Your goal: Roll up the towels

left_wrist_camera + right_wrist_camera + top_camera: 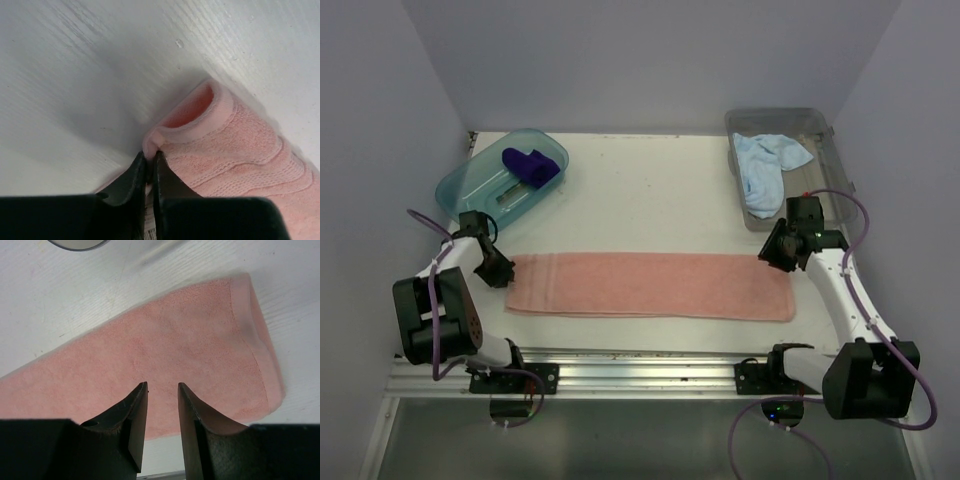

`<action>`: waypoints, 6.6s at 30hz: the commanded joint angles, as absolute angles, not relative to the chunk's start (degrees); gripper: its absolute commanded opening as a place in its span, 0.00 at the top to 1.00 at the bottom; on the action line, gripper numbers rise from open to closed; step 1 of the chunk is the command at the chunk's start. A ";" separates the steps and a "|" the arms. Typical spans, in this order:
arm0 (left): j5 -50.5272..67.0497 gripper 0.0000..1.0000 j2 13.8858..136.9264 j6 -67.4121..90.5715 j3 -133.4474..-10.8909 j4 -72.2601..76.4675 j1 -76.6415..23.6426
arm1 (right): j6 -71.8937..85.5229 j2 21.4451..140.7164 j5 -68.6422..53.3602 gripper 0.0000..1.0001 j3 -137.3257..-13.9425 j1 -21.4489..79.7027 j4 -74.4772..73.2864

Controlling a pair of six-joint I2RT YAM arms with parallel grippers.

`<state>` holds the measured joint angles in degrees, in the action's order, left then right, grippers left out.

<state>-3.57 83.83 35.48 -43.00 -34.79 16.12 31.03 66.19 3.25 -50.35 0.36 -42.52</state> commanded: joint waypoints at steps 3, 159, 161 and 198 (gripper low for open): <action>-1.32 1.00 84.74 36.04 -40.43 -31.99 16.44 | 31.64 64.60 3.07 0.65 -52.47 0.26 -43.24; 4.59 0.53 91.40 40.87 -68.03 -27.24 -36.21 | 31.64 70.56 2.03 0.92 -52.11 10.45 -41.67; 1.69 0.54 94.03 39.30 -68.20 -26.29 -35.51 | 32.08 73.20 1.67 0.92 -51.68 10.72 -38.78; 7.48 0.57 76.61 39.73 -55.43 -33.58 -37.53 | 24.87 119.03 1.04 0.72 -106.90 25.05 -37.27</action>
<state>8.47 72.44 43.11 -49.43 -35.29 -37.54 26.74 129.56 1.41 -109.60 24.75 -37.41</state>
